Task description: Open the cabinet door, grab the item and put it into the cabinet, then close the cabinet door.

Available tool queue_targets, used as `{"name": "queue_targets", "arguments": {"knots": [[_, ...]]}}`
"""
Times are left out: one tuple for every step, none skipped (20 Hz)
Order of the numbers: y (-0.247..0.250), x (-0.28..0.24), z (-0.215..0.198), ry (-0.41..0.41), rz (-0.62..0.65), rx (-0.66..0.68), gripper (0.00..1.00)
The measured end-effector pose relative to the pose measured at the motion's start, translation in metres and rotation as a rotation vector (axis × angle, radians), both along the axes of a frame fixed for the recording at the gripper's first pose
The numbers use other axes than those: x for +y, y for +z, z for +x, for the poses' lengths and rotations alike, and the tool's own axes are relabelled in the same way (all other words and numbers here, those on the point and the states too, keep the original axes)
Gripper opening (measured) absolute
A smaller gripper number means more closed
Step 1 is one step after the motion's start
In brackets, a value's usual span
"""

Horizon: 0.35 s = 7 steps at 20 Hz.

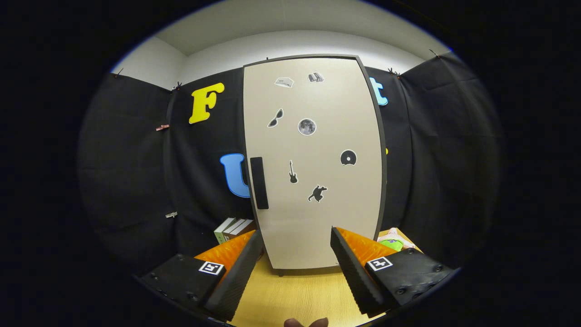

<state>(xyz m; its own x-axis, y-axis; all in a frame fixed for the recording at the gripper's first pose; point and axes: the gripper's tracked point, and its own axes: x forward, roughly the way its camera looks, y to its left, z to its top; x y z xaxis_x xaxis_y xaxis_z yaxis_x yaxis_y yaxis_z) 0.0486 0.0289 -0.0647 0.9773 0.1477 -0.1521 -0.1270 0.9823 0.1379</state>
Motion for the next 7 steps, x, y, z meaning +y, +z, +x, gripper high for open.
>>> {"name": "queue_targets", "arguments": {"knots": [[0.0001, -0.0001, -0.0002, 0.0, -0.001, -0.001, 0.98], [0.0003, -0.0003, 0.0003, 0.001, -0.002, -0.002, 0.98], [0.0004, -0.0003, 0.0004, 0.002, -0.003, -0.003, 0.98], [0.0004, -0.0003, 0.0004, 0.003, -0.003, -0.004, 0.98], [0.0005, -0.0003, 0.0, 0.004, -0.003, -0.003, 0.98], [0.0006, -0.0002, 0.0003, 0.005, -0.003, -0.004, 0.98], [0.0004, -0.0001, -0.0001, 0.005, -0.003, -0.003, 0.98]]}}
